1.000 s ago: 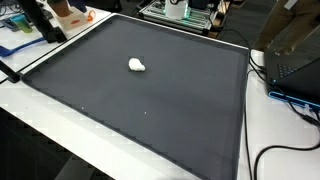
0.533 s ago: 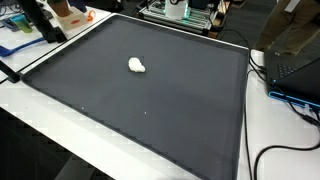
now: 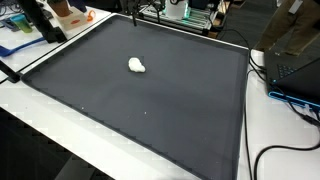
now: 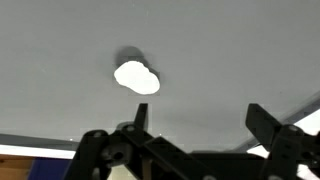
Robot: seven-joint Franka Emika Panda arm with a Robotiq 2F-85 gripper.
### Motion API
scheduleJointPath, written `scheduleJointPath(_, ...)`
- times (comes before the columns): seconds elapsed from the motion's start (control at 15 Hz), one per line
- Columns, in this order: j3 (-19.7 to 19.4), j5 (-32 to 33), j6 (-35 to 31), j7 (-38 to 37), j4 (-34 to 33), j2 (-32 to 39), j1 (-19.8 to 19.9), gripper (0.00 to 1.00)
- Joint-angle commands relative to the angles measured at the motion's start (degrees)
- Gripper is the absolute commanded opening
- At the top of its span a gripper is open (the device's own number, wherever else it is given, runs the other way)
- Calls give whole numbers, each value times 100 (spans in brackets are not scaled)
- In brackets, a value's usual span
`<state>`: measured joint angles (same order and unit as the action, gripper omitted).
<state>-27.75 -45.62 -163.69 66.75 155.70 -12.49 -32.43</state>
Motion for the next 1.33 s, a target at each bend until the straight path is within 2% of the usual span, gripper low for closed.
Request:
scheduleJointPath(0.0, -197, -1087, -646, 761, -220, 502, -536, 100)
scheduleJointPath(0.2, -285, -1579, -1016, 1190, -281, 836, -567, 100)
scheduleJointPath(0.27, -127, -1283, -881, 892, -190, 554, -507, 100)
scheduleJointPath(0.53, -240, -1381, -946, 1012, -250, 790, -509, 100)
scheduleJointPath(0.6, -277, -1479, -767, 1068, -296, 809, -517, 100)
scheduleJointPath(0.93, -323, -2188, -459, 1377, -398, 928, -577, 100)
scheduleJointPath(1.27, -336, -3284, -358, 2515, -507, 905, -579, 100)
